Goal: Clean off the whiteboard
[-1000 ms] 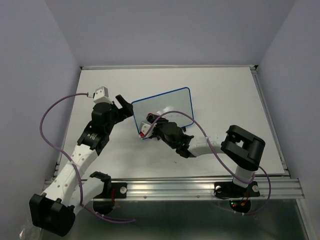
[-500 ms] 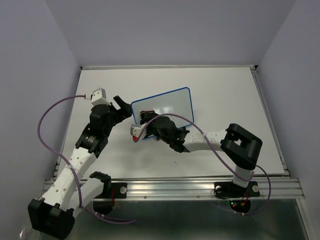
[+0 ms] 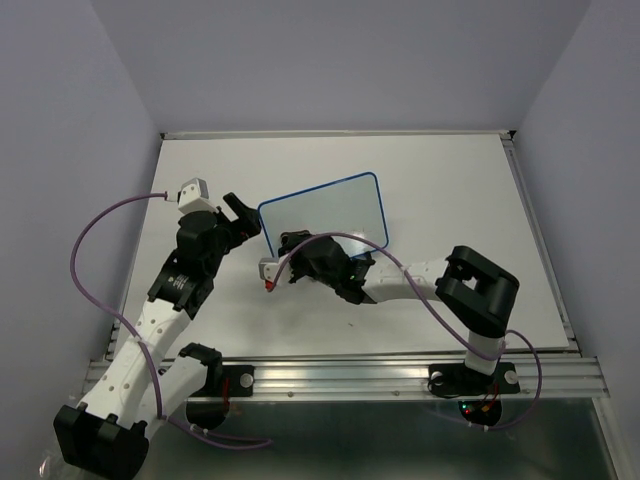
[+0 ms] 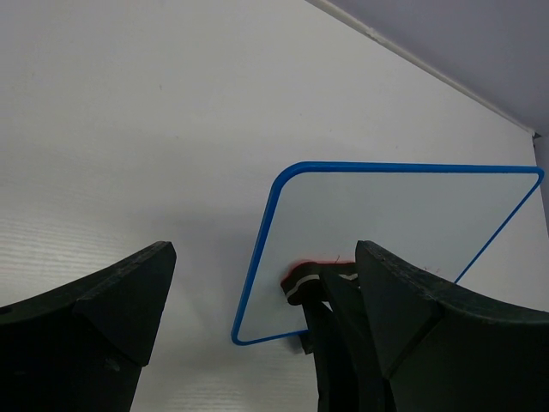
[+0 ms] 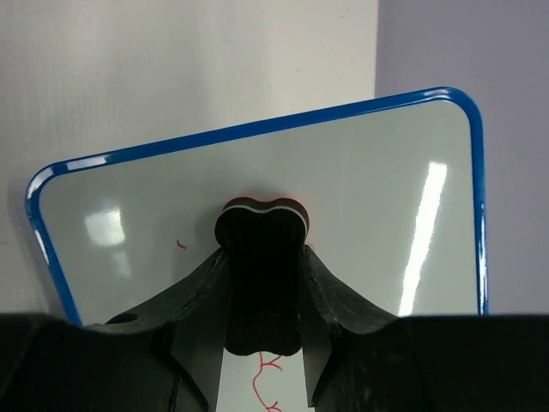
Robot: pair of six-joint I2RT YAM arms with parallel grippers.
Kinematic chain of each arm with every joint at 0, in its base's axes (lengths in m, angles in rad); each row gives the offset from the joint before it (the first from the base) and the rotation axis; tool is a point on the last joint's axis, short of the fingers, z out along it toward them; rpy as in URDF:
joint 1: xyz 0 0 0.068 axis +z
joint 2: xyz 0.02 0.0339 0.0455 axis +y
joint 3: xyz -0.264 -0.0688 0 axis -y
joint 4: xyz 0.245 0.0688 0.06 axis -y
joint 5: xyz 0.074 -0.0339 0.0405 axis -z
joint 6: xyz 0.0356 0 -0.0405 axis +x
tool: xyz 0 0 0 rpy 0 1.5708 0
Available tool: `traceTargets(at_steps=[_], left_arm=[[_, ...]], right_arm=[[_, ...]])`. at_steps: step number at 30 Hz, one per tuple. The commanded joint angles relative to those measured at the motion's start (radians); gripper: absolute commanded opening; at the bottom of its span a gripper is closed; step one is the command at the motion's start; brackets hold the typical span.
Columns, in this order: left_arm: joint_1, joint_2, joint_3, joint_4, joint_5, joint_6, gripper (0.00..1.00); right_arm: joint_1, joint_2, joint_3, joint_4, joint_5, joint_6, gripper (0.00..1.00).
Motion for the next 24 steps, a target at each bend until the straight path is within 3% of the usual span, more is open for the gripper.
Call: traceTargets(at_steps=[1,18,24], left_arm=[[-0.009,-0.016,0.005,0.018,-0.022,0.000,0.99],[-0.007,-0.007,0.019,0.010,-0.040,0.006,0.99],[-0.009,-0.011,0.014,0.010,-0.045,0.003,0.99]], right_arm=[[-0.006,-0.010,-0.017,-0.163,-0.057,0.034,0.08],[-0.006,-0.035,-0.005,-0.318,-0.161,0.049,0.07],[-0.006,-0.035,0.041,-0.301,-0.101,0.116,0.04]])
